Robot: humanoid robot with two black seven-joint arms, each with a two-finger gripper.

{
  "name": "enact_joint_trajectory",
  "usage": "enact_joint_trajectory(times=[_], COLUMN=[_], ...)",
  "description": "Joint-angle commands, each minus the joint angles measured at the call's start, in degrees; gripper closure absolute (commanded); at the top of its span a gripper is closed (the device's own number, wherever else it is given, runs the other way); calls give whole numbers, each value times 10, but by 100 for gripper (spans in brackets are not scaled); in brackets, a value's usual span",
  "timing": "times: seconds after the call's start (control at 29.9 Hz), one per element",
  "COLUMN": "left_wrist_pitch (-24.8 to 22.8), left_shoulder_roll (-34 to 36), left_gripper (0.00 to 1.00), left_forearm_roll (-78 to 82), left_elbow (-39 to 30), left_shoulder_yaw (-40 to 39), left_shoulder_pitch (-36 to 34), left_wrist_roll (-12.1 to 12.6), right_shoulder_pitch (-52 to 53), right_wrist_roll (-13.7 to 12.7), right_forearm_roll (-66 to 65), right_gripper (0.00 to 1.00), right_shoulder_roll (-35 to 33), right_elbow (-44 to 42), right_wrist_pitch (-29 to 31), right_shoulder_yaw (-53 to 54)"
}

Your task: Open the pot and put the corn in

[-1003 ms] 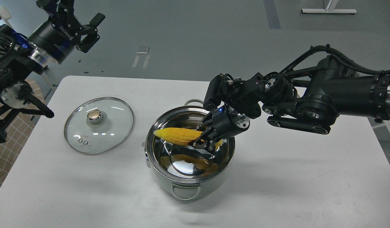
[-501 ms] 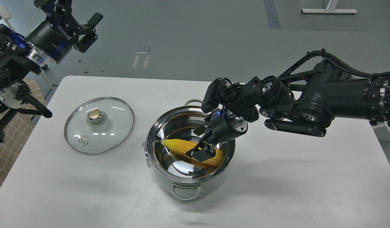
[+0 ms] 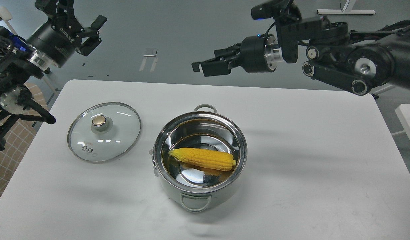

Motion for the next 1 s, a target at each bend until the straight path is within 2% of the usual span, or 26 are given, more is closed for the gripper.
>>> enact_joint_trajectory(times=[0.0, 0.13, 0.27, 0.33, 0.47, 0.63, 0.97], left_wrist_pitch=[8, -4, -63, -63, -63, -63, -63], left_shoulder_roll=[-18, -48, -109, -132, -194, -223, -224], left_gripper=[2, 2, 2, 2, 2, 2, 2], left_forearm_roll=[-1, 3, 0, 0, 0, 0, -1], left_elbow=[4, 33, 115, 143, 209, 214, 207], left_shoulder_yaw=[-2, 1, -2, -2, -2, -1, -25], left_shoulder_pitch=[-1, -1, -2, -3, -2, 1, 2], left_wrist_roll=[0, 0, 0, 0, 0, 0, 0], right_shoulder_pitch=[-55, -123, -202, -226, -318, -360, -396], right_wrist_roll=[0, 0, 0, 0, 0, 0, 0], right_forearm_roll=[99, 212, 285, 288, 288, 288, 288], right_gripper=[0, 0, 0, 0, 0, 0, 0], right_shoulder_roll=[-6, 1, 7, 7, 29, 68, 103], right_elbow=[-71, -127, -134, -133, -136, -155, -158], right_wrist_pitch=[-33, -42, -34, -33, -12, 13, 13], right_shoulder_yaw=[64, 143, 256, 286, 418, 488, 563])
